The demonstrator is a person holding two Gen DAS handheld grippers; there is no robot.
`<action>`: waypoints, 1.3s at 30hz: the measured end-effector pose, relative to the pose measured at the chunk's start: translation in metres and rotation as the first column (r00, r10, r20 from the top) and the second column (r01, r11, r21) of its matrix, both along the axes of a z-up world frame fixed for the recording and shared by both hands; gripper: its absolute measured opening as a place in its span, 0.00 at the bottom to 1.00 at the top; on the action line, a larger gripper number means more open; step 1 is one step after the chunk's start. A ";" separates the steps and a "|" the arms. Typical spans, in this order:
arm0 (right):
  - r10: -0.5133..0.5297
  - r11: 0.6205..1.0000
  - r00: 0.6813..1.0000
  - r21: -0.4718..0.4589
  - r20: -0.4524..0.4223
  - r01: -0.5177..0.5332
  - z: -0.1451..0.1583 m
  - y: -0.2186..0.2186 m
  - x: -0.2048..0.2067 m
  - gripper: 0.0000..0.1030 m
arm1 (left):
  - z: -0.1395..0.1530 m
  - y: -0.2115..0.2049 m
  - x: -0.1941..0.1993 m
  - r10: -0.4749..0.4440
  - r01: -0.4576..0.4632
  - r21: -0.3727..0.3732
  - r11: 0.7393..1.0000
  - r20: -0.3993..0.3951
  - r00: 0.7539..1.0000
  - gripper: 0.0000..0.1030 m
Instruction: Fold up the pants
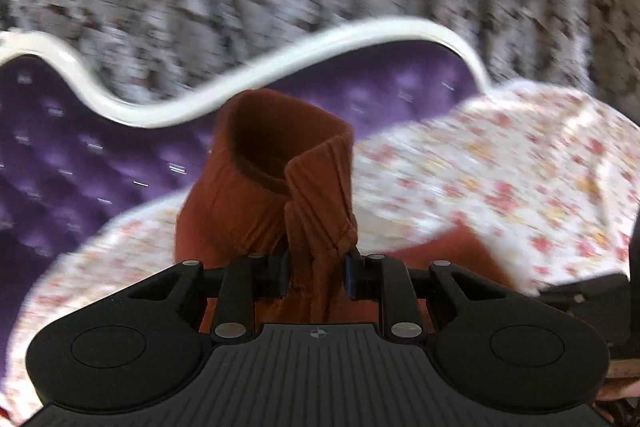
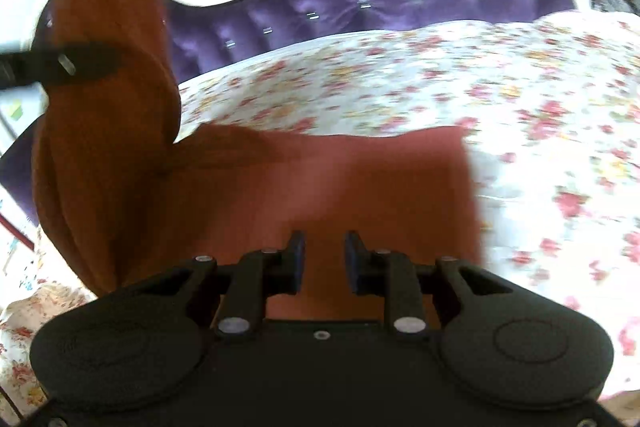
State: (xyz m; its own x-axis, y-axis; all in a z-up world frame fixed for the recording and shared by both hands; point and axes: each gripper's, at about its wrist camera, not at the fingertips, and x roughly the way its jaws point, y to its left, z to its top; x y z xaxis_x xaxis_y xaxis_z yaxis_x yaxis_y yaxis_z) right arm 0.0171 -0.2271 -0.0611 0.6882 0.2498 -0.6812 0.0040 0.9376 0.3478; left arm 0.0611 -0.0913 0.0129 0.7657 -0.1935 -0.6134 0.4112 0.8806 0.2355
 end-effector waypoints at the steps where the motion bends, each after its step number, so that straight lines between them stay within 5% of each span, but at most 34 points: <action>1: -0.019 1.000 1.000 -0.001 -0.006 0.019 -0.001 -0.008 -0.002 0.34 | -0.011 -0.012 0.001 -0.014 0.015 0.005 1.000 -0.030 0.999 0.23; 5: -0.058 0.998 0.998 0.008 -0.023 0.058 -0.004 -0.037 -0.011 0.34 | -0.057 -0.048 0.005 -0.040 0.047 0.052 0.998 -0.130 0.991 0.23; 8: -0.065 0.998 0.998 -0.004 -0.026 0.065 -0.004 -0.045 -0.013 0.36 | -0.068 -0.050 -0.002 -0.024 0.034 0.073 0.997 -0.126 0.992 0.24; 13: -0.083 0.997 0.996 -0.001 -0.035 0.083 -0.009 -0.049 -0.012 0.42 | -0.055 -0.049 -0.012 -0.031 0.035 0.042 0.998 -0.097 0.995 0.36; 21: -0.137 0.991 0.990 -0.011 -0.026 0.137 -0.002 -0.062 -0.022 0.45 | -0.017 -0.044 -0.043 -0.180 0.177 -0.096 0.980 -0.026 0.983 0.44; 27: -0.121 0.992 0.992 -0.021 0.033 0.122 0.012 -0.053 -0.024 0.53 | -0.016 0.008 -0.016 0.014 -0.021 -0.111 0.994 -0.062 0.998 0.48; 32: -0.071 0.997 0.994 0.028 0.085 0.069 0.017 -0.035 -0.019 0.54 | -0.047 0.066 0.016 0.224 -0.252 -0.111 0.961 -0.218 0.950 0.48; 36: 0.000 0.999 0.994 0.031 0.108 -0.004 0.015 -0.015 -0.010 0.58 | -0.084 0.089 0.029 0.217 -0.275 -0.107 0.956 -0.375 0.901 0.48; 39: 0.061 0.998 0.991 -0.025 0.120 -0.058 0.011 -0.001 0.000 0.59 | -0.092 0.091 0.024 0.200 -0.258 -0.116 0.959 -0.367 0.908 0.48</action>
State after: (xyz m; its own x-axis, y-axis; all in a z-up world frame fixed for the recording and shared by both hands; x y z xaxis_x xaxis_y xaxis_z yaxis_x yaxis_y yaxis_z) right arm 0.0166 -0.2278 -0.0503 0.7502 0.2794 -0.5993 -0.0931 0.9420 0.3225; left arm 0.0848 -0.0003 -0.0794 0.5437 -0.1551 -0.8248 0.2234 0.9741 -0.0359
